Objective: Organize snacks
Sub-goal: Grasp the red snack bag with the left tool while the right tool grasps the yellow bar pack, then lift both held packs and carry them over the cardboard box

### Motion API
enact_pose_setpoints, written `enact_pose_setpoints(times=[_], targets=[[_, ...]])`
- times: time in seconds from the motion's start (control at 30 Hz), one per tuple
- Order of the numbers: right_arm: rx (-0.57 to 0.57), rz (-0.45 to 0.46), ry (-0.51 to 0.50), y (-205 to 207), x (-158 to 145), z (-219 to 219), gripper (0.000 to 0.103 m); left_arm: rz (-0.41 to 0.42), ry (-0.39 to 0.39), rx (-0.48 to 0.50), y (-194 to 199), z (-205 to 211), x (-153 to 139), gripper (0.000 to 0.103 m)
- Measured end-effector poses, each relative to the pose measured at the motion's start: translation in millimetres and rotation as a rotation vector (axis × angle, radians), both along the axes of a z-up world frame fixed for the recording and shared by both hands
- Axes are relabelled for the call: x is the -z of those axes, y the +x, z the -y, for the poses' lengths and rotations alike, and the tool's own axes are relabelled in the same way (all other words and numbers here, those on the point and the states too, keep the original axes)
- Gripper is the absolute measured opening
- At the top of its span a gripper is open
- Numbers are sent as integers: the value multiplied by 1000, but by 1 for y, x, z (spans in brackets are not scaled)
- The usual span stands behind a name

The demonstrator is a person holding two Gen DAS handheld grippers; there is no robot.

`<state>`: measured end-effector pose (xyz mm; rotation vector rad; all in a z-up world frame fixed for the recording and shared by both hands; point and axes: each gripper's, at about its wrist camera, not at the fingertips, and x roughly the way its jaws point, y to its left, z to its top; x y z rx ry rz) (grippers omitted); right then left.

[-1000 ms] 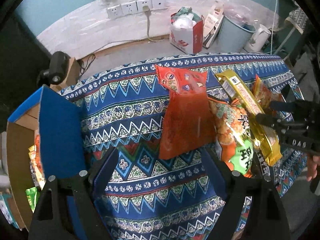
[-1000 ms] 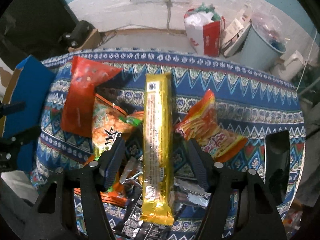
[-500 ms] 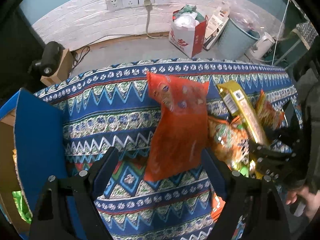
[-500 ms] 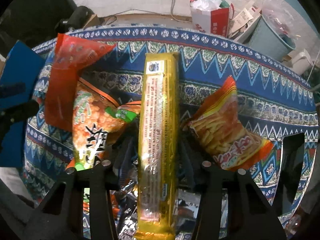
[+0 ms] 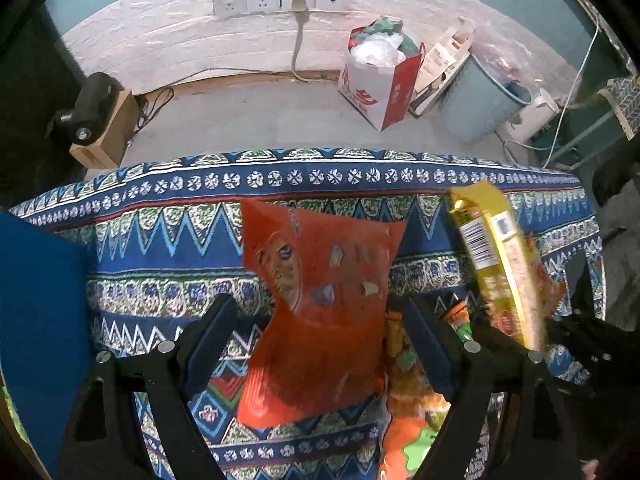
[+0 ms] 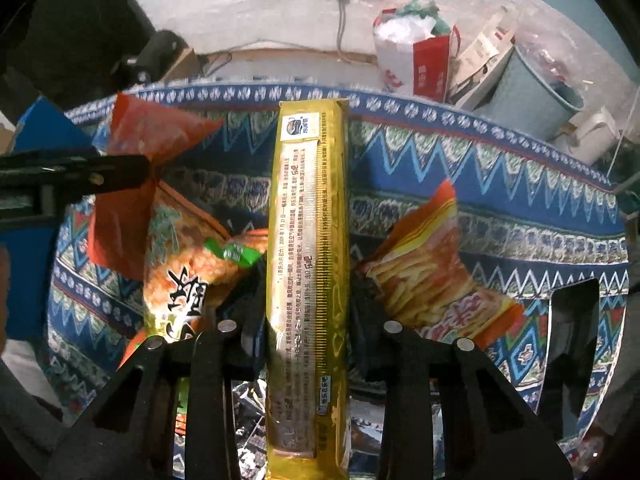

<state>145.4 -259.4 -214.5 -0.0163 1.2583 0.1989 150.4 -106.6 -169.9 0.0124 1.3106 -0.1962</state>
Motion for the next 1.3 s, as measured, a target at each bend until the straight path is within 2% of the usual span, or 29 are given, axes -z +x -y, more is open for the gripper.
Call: enact_pose_setpoints(times=[0.13, 0.3, 0.37, 0.43, 0.47, 0.53, 1.0, 1.3], targets=[[10, 24, 5, 2, -7, 4, 32, -18, 28, 9, 4, 2, 14, 86], [17, 29, 25, 4, -11, 4, 32, -20, 20, 3, 4, -6, 22, 83], [13, 30, 29, 5, -11, 4, 32, -28, -19, 9, 3, -10, 24, 60], [11, 29, 31, 6, -12, 3, 32, -27, -41, 5, -1, -13, 21, 55], [9, 30, 31, 7, -12, 2, 32, -16, -40, 12, -2, -13, 18, 48], [8, 35, 31, 8, -13, 0, 32, 1, -18, 32, -6, -12, 11, 43], [-31, 103, 11, 3, -40, -22, 32, 102, 107, 94, -31, -32, -23, 41], [-46, 149, 7, -4, -61, -32, 32, 172, 140, 124, -59, -45, -54, 39]])
